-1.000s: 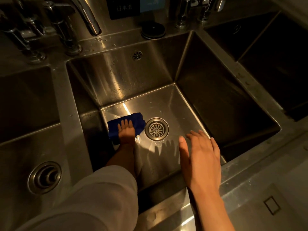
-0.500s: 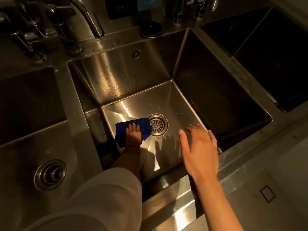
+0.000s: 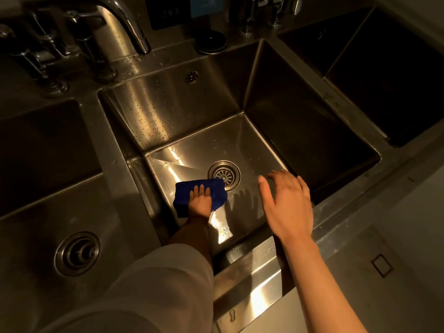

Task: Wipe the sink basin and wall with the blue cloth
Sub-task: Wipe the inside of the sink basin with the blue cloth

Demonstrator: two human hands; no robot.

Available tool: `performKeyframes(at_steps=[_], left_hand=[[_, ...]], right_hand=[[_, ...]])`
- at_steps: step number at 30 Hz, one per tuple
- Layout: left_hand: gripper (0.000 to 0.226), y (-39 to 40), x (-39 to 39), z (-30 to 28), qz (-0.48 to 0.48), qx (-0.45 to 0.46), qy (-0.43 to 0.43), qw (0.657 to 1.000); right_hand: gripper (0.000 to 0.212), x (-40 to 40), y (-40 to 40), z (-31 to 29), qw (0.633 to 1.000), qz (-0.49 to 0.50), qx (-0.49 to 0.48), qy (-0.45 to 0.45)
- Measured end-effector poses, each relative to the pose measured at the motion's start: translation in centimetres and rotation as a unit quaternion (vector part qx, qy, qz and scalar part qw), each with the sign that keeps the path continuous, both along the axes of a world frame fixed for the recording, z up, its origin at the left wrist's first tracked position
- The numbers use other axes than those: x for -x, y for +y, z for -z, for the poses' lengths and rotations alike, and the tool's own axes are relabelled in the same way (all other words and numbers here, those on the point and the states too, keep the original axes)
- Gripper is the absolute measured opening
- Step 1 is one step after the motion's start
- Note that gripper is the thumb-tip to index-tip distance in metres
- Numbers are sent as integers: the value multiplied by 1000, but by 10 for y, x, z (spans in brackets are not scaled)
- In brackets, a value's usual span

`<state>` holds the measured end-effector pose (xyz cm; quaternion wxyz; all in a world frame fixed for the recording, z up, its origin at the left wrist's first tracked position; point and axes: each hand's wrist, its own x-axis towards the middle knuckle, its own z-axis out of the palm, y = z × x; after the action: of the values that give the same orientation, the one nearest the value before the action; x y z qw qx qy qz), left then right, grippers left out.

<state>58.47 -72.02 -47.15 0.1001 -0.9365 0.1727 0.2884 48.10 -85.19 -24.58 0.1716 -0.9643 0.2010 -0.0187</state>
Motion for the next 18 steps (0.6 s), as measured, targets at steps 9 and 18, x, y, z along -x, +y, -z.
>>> performKeyframes(at_steps=[9,18], left_hand=[[62,-3,7,-8,49,11,17,999],[56,-6,15,-3,154,-8,64,986]], right_hand=[[46,-1,-1,1,1000,7,-3,-4],[42,0,-2,1,999,13,-13,-27]])
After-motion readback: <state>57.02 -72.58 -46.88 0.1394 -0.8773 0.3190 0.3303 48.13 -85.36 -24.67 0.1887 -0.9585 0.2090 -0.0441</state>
